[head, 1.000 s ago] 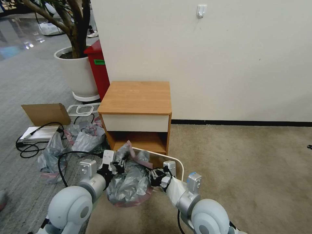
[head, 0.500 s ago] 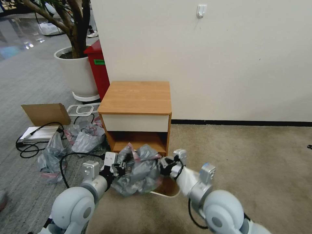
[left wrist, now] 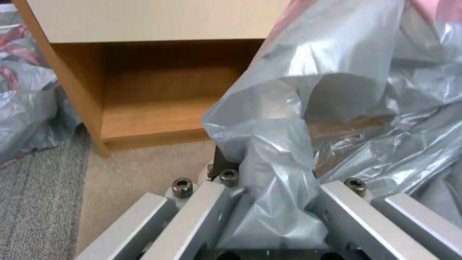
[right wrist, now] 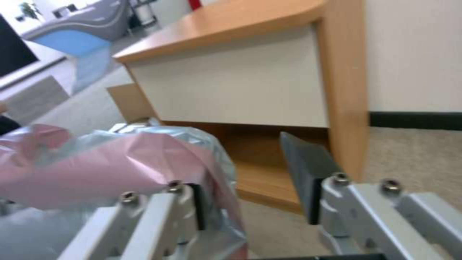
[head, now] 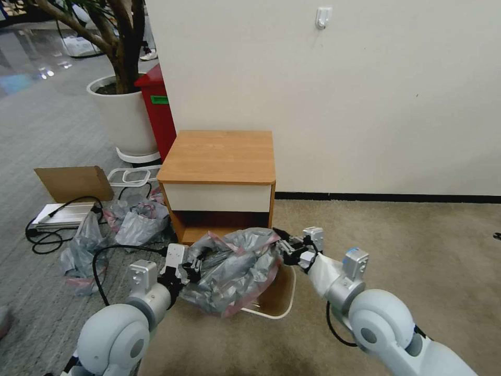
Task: Pick up the garbage bag from the table and place it over the trash can.
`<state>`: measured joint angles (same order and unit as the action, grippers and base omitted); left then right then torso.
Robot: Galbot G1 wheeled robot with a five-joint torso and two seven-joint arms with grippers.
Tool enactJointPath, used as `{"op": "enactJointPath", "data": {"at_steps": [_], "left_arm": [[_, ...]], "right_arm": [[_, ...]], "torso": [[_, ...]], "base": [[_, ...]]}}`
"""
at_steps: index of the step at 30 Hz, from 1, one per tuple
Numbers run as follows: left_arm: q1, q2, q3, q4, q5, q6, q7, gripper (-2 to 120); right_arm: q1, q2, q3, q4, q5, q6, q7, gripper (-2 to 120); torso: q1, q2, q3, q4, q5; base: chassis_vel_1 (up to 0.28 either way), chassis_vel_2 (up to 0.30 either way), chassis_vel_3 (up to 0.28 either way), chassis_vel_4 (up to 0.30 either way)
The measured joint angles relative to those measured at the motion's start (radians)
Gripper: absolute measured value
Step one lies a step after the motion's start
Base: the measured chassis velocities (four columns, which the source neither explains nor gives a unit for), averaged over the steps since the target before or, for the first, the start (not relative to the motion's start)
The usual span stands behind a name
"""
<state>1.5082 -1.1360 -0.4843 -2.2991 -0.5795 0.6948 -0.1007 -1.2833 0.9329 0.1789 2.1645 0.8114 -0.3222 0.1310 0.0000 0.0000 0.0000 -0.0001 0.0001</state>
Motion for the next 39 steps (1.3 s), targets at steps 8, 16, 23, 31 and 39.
{"op": "enactJointPath", "data": {"at_steps": [8,16,23,31,39], "left_arm": [[0.007,-0.003,0.006,-0.011,-0.001,-0.002,0.002,5],[0.007,0.000,-0.013,-0.020,-0.022,-0.004,0.003,5],[0.008,0.003,-0.032,-0.020,-0.037,-0.006,0.005,5],[-0.010,-0.004,-0.044,-0.023,-0.068,-0.006,0.002,5],[-0.035,-0.011,-0.064,0.010,-0.089,-0.006,-0.008,5]], "right_arm": [[-0.029,-0.036,0.063,-0.027,0.013,0.004,0.003,75],[-0.054,-0.092,0.100,-0.062,0.014,0.004,0.001,99],[-0.103,-0.149,0.163,-0.063,0.028,0.000,-0.004,100],[-0.184,-0.197,0.213,-0.054,0.008,-0.006,-0.050,100],[-0.277,-0.183,0.281,0.070,-0.009,-0.006,-0.079,100]], "torso": [[0.000,0.000,0.000,0.0000,0.0000],[0.000,0.000,0.000,0.0000,0.0000],[0.000,0.000,0.000,0.0000,-0.0001],[0.000,0.000,0.000,0.0001,0.0001],[0.000,0.000,0.000,0.0000,-0.0002]], "base": [[0.000,0.000,0.000,0.000],[0.000,0.000,0.000,0.000],[0.000,0.000,0.000,0.000],[0.000,0.000,0.000,0.000],[0.000,0.000,0.000,0.000]]}}
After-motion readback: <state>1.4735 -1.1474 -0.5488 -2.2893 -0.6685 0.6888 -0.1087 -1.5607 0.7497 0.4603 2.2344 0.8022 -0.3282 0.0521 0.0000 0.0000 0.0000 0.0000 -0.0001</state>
